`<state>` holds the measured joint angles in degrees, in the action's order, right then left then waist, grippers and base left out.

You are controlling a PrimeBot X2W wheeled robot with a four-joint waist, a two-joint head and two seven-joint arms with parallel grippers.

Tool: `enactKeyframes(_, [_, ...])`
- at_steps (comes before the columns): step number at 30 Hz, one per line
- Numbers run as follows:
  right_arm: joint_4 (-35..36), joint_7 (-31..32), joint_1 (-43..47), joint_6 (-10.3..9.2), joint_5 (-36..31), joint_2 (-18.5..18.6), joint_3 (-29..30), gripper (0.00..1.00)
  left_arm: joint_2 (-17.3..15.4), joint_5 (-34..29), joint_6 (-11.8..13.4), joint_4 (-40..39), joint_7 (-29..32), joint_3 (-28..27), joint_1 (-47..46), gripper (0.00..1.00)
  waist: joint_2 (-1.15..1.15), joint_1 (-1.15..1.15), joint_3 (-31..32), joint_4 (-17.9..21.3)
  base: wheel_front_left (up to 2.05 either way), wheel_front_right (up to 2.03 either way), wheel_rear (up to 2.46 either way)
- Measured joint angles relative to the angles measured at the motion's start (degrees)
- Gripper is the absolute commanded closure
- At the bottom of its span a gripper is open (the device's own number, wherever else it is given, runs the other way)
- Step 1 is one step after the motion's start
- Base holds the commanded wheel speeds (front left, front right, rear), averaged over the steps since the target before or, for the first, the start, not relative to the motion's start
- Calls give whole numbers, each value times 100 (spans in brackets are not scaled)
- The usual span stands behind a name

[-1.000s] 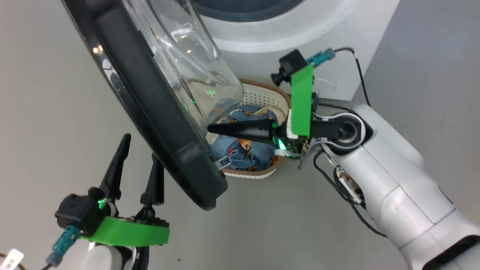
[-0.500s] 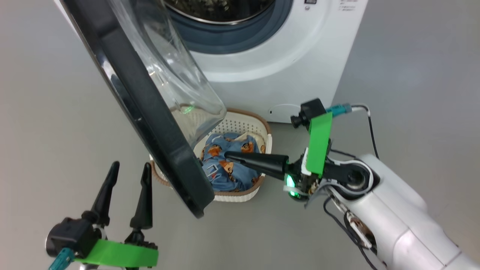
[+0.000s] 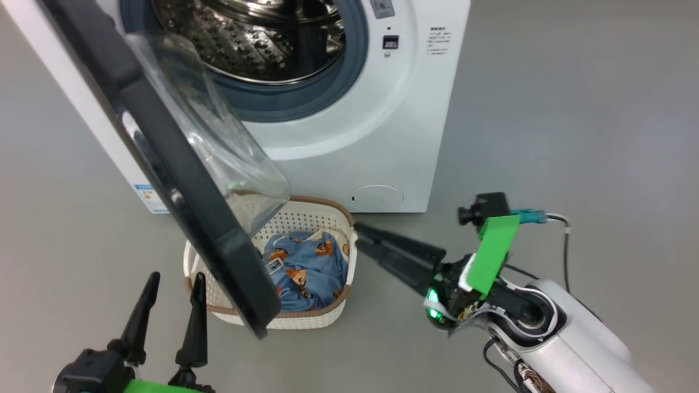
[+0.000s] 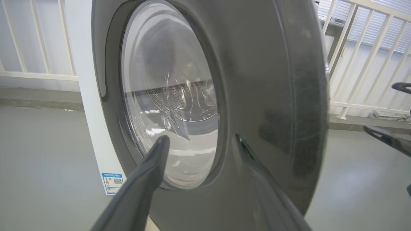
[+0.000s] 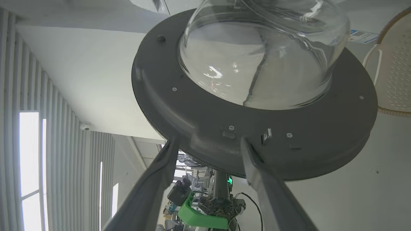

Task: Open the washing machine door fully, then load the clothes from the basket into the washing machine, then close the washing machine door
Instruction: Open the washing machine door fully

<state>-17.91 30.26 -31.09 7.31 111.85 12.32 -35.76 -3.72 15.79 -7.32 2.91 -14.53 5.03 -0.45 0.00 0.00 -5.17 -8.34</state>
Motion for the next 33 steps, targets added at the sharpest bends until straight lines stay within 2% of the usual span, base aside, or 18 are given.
enactKeyframes(5, [227, -839, 190, 0, -394, 8, 319, 0, 2, 1, 0, -11, 0, -38, 1, 0, 0, 0, 76, 140, 0, 0, 0])
enactKeyframes(7, [292, -1177, 259, 0, -665, 14, 388, 0, 3, 0, 0, -16, 0, -76, 1, 0, 0, 0, 71, 175, 0, 0, 0])
enactKeyframes(9, [330, -1780, 341, 0, -1194, 32, 534, 0, 8, -2, 0, -16, 0, -100, 2, 0, 0, 1, 65, 200, 0, 0, 0])
enactKeyframes(10, [330, -1780, 341, 0, -1194, 32, 534, 0, 8, -2, 0, -16, 0, -100, 2, 0, 0, 1, 65, 200, 0, 0, 0])
enactKeyframes(13, [385, -2348, 430, 0, -1796, 86, 621, 0, 9, -11, 0, -30, 0, -135, 21, 0, 0, 0, 82, 205, 0, 0, 0])
enactKeyframes(14, [374, -2760, 450, 0, -2303, 159, 615, 0, 10, -12, 0, -37, 0, -157, 25, 0, 0, 0, 78, 215, 0, 0, 0])
enactKeyframes(16, [319, -3226, 449, 0, -2859, 280, 602, 0, 11, -19, 0, -45, 0, -185, 25, 0, 0, 1, 74, 229, 0, 0, 0])
enactKeyframes(20, [164, -3913, 449, 0, -3577, 365, 521, 0, 13, -23, 0, -68, 0, -254, 35, 0, 0, 0, 73, 275, 0, 0, 0])
enactKeyframes(25, [-92, -4362, 461, 0, -4644, 490, 554, 0, 24, -53, 0, -73, 0, -271, 66, 0, 0, 0, 65, 331, 0, 0, 0])
enactKeyframes(28, [-102, -4452, 570, 1, -5314, 508, 767, 0, 33, -54, 0, -92, 0, -283, 104, 0, 0, 0, 56, 360, 0, 0, 0])
enactKeyframes(33, [164, -4456, 1135, 1, -6005, 344, 1377, 0, 44, -60, 0, -114, 0, -308, 132, 0, 0, 0, 61, 397, 0, 0, 0])
